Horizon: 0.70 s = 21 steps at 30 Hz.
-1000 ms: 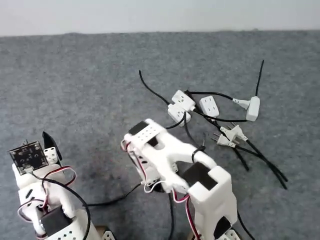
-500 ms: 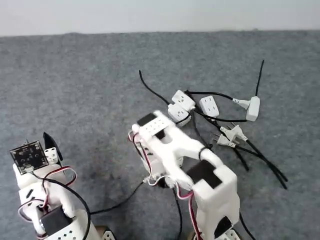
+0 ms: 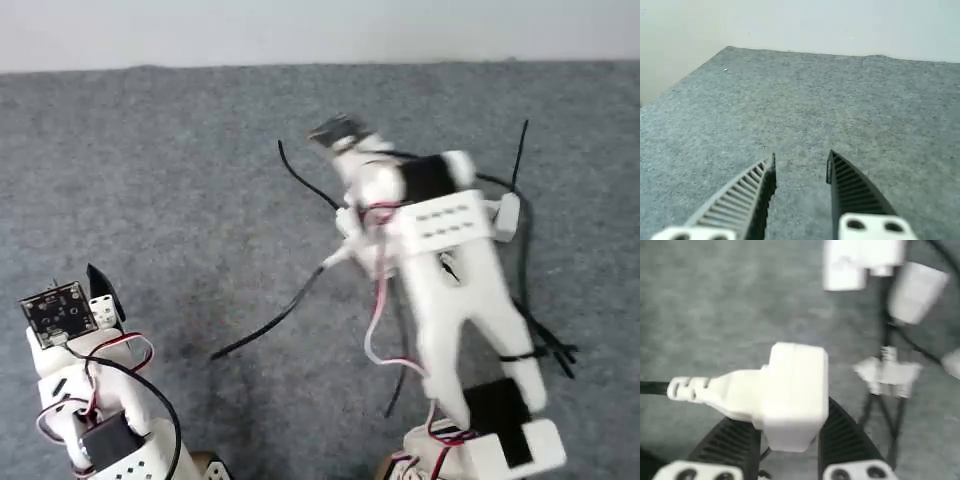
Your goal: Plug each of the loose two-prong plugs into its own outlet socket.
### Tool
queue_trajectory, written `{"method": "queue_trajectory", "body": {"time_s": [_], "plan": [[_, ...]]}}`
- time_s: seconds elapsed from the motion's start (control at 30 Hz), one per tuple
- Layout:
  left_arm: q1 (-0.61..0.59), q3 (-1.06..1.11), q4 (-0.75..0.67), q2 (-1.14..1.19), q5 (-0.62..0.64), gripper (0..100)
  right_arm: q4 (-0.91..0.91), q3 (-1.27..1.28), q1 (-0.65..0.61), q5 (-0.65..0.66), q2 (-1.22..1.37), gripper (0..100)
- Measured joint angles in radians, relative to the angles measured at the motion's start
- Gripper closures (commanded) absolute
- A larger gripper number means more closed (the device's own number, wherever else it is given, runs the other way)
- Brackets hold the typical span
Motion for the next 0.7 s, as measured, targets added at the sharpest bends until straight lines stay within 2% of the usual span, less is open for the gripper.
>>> {"method": "queue_trajectory", "body": {"time_s": [0.17,0.37,0.47,0.7], "plan": [[-0.002,0.0,0.0,0.0,0.0,83,-0.155,-0.005,0.215,0.094,-0.037,99.1],[0.0,0.0,0.0,0.0,0.0,83,-0.522,-0.005,0.453,0.117,-0.018,98.9],[0.0,0.0,0.0,0.0,0.0,83,-0.741,-0.005,0.508,0.121,0.074,98.9],[0.0,0.011,0.0,0.0,-0.003,83,-1.338,-0.005,0.531,0.126,0.454,98.9]]}}
